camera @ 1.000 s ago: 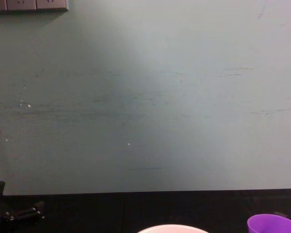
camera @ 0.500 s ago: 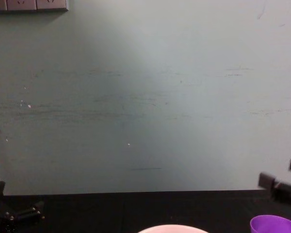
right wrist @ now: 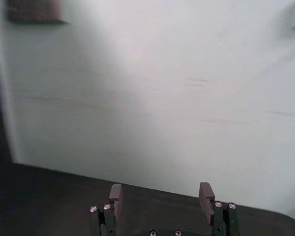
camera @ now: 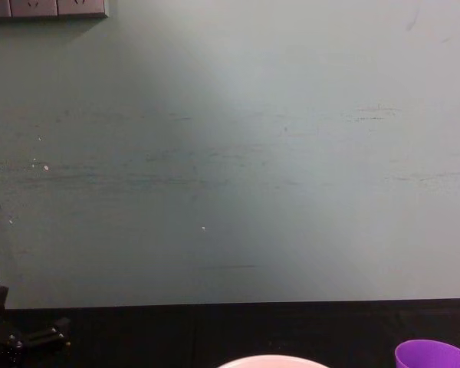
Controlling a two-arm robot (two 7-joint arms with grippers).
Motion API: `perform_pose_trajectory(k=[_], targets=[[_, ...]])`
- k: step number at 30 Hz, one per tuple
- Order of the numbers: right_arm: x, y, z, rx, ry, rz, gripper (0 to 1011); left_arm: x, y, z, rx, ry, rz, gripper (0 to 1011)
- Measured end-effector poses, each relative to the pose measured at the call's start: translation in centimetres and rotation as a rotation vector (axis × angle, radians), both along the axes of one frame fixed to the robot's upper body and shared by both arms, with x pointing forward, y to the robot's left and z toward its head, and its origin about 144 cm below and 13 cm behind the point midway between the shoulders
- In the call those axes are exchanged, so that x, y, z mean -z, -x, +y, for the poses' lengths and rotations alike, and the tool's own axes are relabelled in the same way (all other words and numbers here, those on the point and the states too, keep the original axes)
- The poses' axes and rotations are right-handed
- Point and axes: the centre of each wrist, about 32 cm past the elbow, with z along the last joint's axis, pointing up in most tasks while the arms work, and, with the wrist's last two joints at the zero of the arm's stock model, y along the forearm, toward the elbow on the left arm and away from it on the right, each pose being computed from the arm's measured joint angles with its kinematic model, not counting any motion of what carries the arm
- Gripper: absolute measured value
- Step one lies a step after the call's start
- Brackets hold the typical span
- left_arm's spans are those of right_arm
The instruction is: Pick up the cup and pour the mung beans from the cup into the bowl.
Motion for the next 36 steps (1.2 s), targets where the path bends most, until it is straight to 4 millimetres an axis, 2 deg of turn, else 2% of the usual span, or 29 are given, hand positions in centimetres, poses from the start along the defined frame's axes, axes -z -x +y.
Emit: perform_pose_trajectory(k=[8,36], targets=[[0.77,0.02,-0.31,0.118,-0.017,0.025,1000,0.00,0.00,0.00,0.000,0.000,0.000,1000],[0.98,-0.21,-0.35,0.111,-0.018,0.030,1002,0.00,0.00,0.00,0.000,0.000,0.000,1000]])
